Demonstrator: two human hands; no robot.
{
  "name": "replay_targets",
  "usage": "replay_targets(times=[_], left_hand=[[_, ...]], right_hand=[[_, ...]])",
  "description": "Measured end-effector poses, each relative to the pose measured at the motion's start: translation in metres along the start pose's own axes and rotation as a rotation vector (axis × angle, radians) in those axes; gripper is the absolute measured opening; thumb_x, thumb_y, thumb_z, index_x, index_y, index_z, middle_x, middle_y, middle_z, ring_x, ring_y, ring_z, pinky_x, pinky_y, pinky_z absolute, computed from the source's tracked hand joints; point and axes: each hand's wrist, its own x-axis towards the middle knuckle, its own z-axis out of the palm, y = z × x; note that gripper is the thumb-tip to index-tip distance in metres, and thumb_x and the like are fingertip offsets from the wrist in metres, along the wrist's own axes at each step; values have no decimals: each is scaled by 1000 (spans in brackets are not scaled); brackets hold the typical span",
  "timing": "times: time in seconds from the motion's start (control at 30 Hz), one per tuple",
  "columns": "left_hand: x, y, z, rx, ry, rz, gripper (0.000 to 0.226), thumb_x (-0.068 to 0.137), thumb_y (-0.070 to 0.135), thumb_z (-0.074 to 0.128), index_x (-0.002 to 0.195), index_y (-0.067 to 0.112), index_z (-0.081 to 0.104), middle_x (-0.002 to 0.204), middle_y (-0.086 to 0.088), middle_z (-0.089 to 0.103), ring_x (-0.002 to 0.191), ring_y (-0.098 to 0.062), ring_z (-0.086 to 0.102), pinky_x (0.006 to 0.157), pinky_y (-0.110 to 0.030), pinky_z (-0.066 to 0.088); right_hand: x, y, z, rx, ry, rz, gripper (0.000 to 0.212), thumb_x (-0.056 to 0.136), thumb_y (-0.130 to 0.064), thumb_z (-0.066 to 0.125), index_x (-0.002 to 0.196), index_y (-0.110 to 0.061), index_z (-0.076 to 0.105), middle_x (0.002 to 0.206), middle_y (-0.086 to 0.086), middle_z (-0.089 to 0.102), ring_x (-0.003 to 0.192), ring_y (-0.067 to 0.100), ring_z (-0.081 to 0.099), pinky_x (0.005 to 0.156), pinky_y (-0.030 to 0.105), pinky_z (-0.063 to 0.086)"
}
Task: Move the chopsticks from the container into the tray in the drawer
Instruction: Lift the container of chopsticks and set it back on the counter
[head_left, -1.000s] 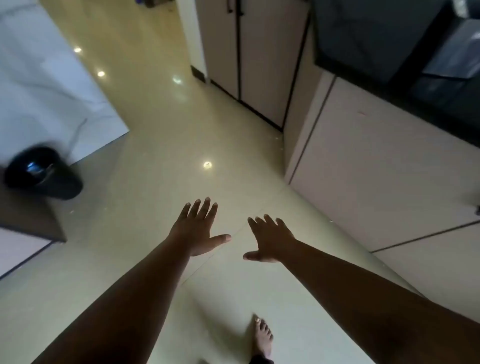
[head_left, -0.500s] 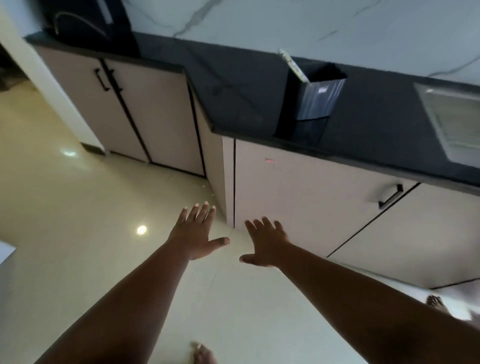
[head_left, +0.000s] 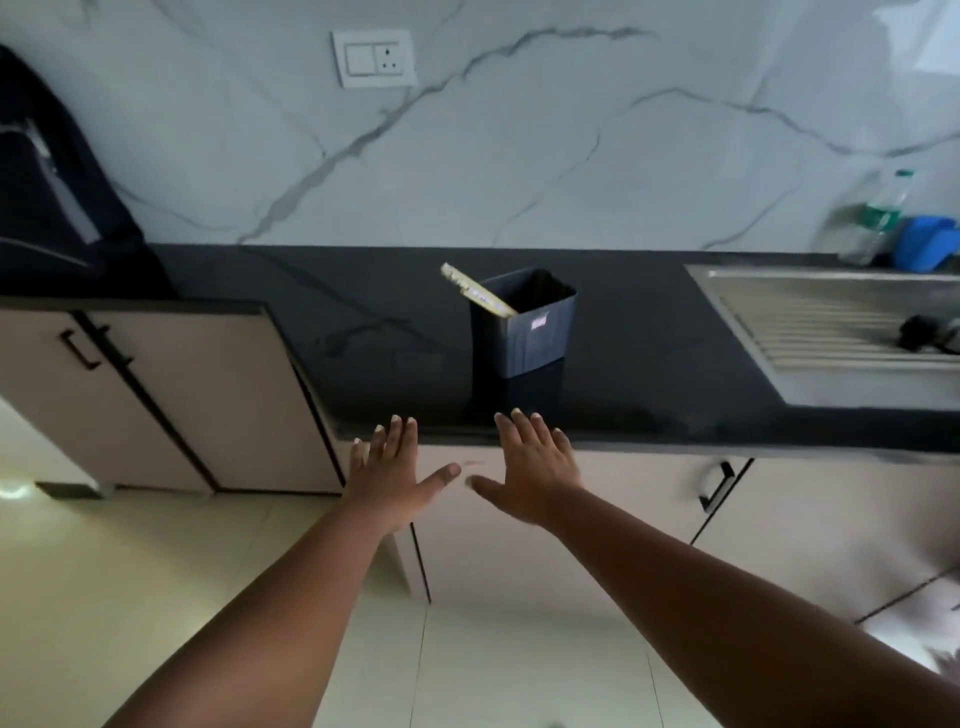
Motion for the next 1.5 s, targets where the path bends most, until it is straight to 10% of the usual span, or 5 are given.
replay_targets(times=[0.3,0.53,0.9,1.17,1.5], left_hand=[[126,55,-49,-192,135,-111,115,65,93,9,153,21,-8,163,-2,-10,149,-22,-9,117,-47,-9],[180,86,-55,-367,176,-147,133,50,101,4,154,19,-2,164,-4,-4,149,-19,-6,117,-46,-10],[253,69,-66,-847,268,70,31,64,80,58,92,67,57,112,27,58,119,-6,45,114,-45,29],[278,69,-57,-1299,87,86,73,56,68,79,118,36,58,115,11,68,107,-3,63,87,-23,50],[280,79,-62,-1454,117,6,64,62,46,82,119,24,61,111,2,72,104,-13,67,79,-21,53]], right_hand=[[126,103,-69,400,350,157,86,83,-71,45,148,-19,24,157,5,27,144,21,25,112,44,30],[198,131,-82,824,198,268,99,73,-76,54,150,-25,18,158,1,24,142,24,30,112,47,32],[282,133,-96,1008,-25,409,45,85,-44,65,124,-22,60,110,2,67,93,18,64,64,26,49],[312,126,-76,1111,-63,476,48,86,-35,67,129,-21,50,110,5,66,95,22,65,80,36,54],[325,132,-71,1102,-72,461,42,85,-26,67,123,-24,49,94,-4,60,83,13,60,57,25,45]])
